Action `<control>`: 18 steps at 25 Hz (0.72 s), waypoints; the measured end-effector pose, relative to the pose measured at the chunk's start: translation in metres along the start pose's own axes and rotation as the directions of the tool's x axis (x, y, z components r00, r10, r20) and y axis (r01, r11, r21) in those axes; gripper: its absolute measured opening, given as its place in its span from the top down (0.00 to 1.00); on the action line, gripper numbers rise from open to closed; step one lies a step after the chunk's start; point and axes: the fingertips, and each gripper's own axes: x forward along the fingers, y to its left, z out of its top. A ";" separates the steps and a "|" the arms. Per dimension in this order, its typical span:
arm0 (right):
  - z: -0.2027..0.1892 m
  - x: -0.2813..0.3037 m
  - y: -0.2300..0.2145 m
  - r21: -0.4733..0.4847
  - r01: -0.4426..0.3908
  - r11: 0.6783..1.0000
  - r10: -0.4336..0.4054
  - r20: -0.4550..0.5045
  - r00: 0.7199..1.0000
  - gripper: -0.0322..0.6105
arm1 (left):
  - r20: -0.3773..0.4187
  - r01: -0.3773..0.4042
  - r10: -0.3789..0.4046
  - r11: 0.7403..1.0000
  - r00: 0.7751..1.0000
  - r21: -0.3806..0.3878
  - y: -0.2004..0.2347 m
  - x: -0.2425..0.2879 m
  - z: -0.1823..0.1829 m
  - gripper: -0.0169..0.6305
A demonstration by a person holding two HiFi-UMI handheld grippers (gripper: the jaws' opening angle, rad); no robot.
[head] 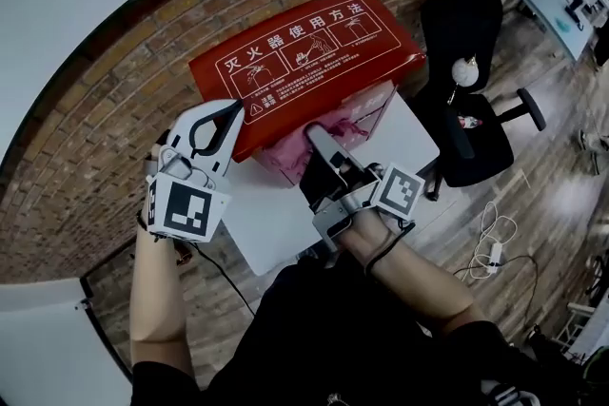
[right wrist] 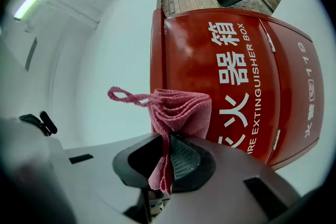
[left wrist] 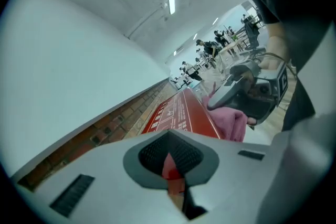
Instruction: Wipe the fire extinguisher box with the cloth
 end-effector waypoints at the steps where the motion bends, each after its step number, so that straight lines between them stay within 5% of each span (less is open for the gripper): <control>1: -0.002 0.000 0.000 -0.002 0.005 1.000 -0.005 0.004 1.000 0.87 | 0.017 0.014 -0.014 1.000 1.000 0.000 -0.001 -0.001 0.000 0.95; 18: -0.066 0.009 0.024 -0.056 -0.009 0.998 0.009 0.010 1.000 0.87 | 0.107 0.090 -0.086 0.995 0.991 -0.037 -0.012 -0.004 0.011 0.95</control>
